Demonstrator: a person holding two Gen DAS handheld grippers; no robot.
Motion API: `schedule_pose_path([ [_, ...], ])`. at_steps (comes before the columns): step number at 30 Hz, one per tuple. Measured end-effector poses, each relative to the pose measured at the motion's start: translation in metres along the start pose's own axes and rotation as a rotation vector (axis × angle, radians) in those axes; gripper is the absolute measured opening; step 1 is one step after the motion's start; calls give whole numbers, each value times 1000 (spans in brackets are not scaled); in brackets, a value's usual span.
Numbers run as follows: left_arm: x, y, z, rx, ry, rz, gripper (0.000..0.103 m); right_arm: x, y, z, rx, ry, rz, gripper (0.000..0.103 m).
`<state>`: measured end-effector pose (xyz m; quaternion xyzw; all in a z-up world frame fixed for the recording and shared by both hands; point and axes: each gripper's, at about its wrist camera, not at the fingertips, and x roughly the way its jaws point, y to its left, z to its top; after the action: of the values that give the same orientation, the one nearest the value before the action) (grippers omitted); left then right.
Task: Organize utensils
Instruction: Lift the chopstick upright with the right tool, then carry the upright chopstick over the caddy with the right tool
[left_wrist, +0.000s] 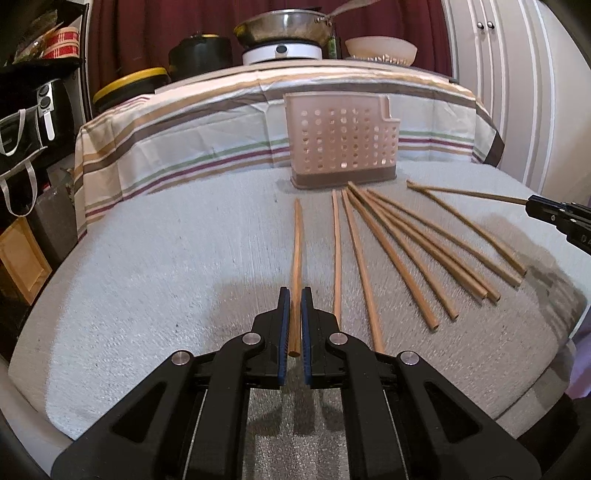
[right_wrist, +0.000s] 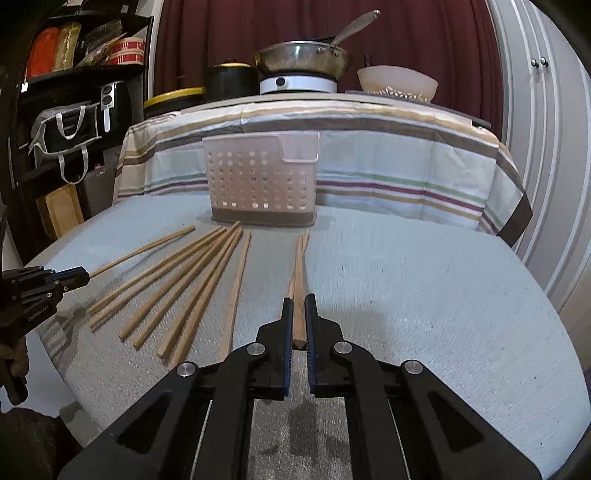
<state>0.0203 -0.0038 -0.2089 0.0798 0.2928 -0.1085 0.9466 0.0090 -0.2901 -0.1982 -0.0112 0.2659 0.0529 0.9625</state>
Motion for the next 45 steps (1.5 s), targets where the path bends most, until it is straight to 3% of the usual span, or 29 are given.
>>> schedule_pose_path([
  [23, -40, 9, 57, -40, -160, 49, 6, -25, -2, 45, 31, -113, -4, 7],
  [45, -14, 35, 142, -50, -227, 60, 6, 6, -13, 107, 61, -173, -6, 7],
])
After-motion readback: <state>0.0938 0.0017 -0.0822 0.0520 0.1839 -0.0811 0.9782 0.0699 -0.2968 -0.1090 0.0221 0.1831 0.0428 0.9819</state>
